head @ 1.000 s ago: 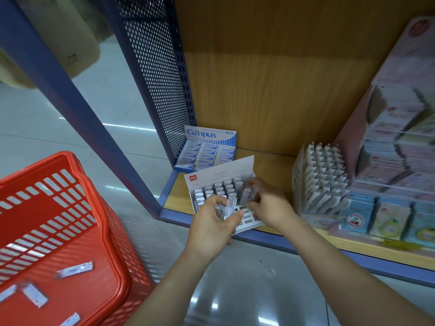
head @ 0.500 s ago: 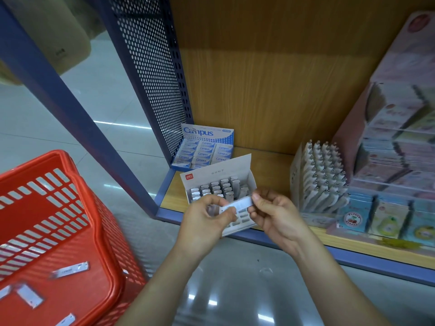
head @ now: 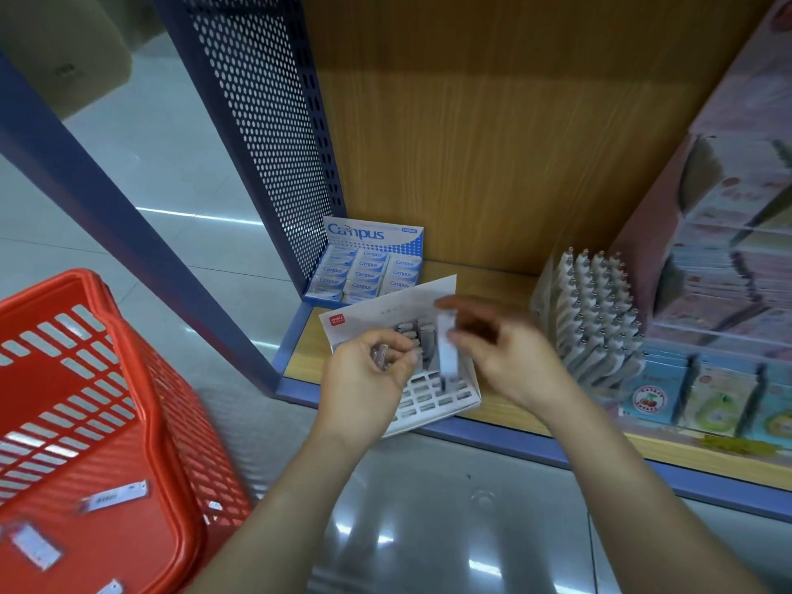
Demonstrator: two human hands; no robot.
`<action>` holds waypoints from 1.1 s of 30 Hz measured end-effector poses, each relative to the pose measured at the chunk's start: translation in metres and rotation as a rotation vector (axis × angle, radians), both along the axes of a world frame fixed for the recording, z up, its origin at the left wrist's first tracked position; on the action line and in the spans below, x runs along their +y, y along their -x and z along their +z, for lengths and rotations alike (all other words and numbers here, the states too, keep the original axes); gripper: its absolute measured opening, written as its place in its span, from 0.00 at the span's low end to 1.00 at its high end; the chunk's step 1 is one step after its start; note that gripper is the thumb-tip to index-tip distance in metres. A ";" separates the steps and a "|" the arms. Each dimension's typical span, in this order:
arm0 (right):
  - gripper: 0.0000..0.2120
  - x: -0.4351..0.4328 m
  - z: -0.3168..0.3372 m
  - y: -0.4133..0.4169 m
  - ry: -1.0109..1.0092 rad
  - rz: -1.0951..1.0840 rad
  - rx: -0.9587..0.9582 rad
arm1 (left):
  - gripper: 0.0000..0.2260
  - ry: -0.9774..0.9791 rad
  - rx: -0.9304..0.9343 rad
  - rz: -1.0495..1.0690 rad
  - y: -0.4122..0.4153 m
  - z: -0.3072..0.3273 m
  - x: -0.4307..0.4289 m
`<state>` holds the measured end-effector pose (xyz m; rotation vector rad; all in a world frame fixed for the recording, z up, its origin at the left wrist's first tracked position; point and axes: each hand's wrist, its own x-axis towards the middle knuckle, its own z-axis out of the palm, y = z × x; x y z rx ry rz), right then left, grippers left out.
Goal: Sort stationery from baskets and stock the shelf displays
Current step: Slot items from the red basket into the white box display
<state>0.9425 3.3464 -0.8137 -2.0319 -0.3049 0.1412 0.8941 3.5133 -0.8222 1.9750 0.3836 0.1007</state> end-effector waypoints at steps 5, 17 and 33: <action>0.14 -0.006 -0.006 -0.026 -0.120 -0.274 -0.002 | 0.04 -0.209 0.038 -0.070 -0.011 -0.007 -0.009; 0.13 0.005 -0.033 -0.027 0.159 -0.118 0.134 | 0.05 -0.218 0.055 0.002 -0.009 -0.025 0.007; 0.18 0.015 -0.029 -0.035 0.614 0.210 -0.061 | 0.07 -0.323 -0.011 -0.135 -0.017 -0.017 -0.003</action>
